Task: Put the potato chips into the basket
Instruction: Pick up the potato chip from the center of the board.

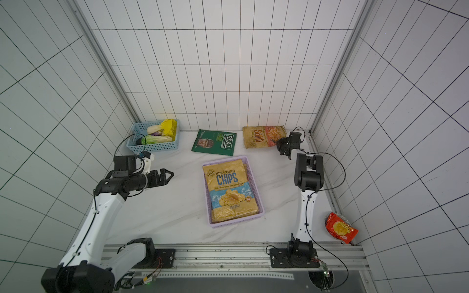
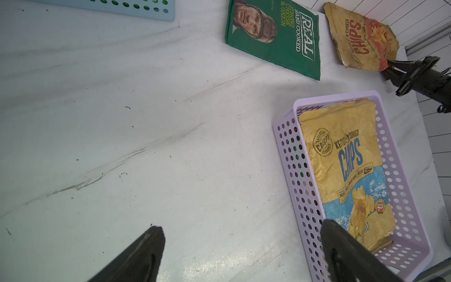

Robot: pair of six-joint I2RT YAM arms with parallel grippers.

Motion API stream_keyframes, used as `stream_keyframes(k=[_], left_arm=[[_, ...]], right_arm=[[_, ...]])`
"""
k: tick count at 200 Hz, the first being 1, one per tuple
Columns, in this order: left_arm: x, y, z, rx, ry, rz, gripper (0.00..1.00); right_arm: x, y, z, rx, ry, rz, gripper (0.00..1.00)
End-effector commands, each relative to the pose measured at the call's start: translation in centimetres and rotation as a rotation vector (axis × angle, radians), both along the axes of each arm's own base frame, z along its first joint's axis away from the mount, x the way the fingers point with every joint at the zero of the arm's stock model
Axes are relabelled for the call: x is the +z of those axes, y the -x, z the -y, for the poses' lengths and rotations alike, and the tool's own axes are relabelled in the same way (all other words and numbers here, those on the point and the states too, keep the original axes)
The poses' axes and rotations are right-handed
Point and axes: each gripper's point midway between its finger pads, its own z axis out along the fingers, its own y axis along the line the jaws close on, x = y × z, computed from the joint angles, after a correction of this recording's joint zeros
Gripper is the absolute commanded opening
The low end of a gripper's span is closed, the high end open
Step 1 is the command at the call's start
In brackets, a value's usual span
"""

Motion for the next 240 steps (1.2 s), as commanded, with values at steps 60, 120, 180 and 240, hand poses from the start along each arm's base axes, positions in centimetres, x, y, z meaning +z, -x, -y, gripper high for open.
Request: stream_keyframes(k=[60,120,180,240], left_arm=[[0.0,-0.3,-0.3,0.004,-0.008,0.02,0.98],[0.0,-0.3,-0.3,0.006,-0.009,0.02,0.98],[0.1,-0.3,-0.3,0.005,-0.007,0.024,0.98],[0.4,-0.1,-0.2,0.0,-0.006,0.035,0.98]], right_arm=[[8.3,0.6,0.5,0.063,0.062,0.135,0.0],[16.7,2.7,0.1,0.173,0.142,0.227,0.0],[24.7,7.7,-0.4,0.327,0.3,0.305,0.0],[31.2,13.0,-0.4,0.397,0.413,0.359,0.0]])
